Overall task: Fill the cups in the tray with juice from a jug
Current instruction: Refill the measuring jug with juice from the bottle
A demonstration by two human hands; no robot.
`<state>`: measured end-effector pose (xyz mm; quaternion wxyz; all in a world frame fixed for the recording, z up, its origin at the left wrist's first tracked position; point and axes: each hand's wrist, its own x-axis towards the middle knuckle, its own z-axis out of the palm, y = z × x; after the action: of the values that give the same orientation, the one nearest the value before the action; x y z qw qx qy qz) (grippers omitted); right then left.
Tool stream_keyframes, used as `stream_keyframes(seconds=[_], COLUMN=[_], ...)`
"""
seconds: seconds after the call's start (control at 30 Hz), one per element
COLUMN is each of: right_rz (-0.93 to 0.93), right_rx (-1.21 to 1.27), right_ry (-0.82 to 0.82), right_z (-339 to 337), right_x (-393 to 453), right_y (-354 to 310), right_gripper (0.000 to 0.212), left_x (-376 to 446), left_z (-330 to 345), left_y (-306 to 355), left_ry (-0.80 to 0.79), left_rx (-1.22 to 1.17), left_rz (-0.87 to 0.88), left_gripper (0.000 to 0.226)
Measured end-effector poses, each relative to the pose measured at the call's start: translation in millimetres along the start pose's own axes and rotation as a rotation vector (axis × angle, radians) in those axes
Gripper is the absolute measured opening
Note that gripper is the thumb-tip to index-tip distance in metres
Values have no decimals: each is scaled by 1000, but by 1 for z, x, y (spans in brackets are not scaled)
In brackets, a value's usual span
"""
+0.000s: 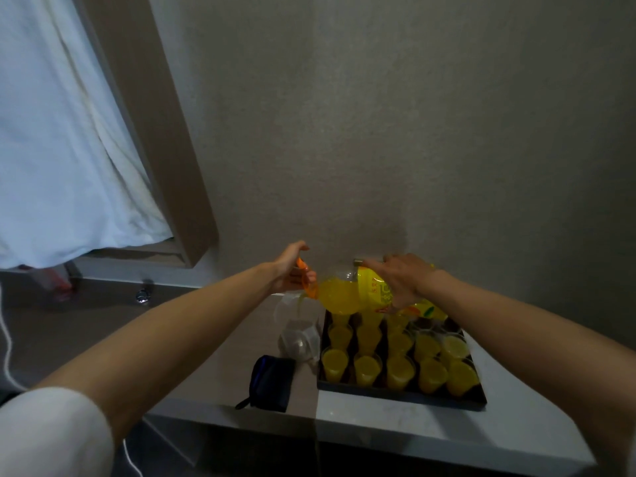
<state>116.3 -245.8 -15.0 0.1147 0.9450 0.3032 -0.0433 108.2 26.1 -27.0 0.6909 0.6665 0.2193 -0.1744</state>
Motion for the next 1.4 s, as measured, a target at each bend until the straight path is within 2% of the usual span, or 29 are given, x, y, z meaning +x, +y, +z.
stream_keyframes(seconds=[0.5,0.87,1.4], right_rz=[2,7,6], right_rx=[13,4,-11], right_ry=[23,-14,-23], right_z=[-11,-26,-32], right_x=[3,0,0], right_y=[2,3,2], right_gripper=[114,119,117], left_x=[-1,-11,-14], left_z=[-2,-3,-4], left_y=[19,29,31], left_ry=[42,45,36], left_rx=[23,37,59], left_rz=[51,70,65], left_gripper=[40,40,43])
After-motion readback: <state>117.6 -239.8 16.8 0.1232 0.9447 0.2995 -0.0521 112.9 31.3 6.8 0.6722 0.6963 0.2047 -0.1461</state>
